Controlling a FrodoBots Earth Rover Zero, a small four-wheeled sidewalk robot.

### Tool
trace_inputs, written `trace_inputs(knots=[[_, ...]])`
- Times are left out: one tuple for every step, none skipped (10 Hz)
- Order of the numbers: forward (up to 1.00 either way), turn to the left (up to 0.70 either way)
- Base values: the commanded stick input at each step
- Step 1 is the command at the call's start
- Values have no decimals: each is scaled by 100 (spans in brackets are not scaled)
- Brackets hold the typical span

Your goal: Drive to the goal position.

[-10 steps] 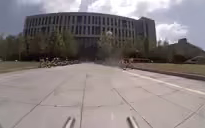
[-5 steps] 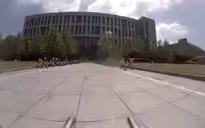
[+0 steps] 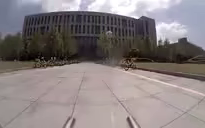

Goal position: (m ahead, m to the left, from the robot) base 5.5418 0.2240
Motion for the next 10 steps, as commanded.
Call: trace_inputs(knots=[[70, 0], [70, 0], [70, 0], [70, 0], [70, 0], [70, 0], [70, 0], [70, 0], [70, 0], [70, 0]])
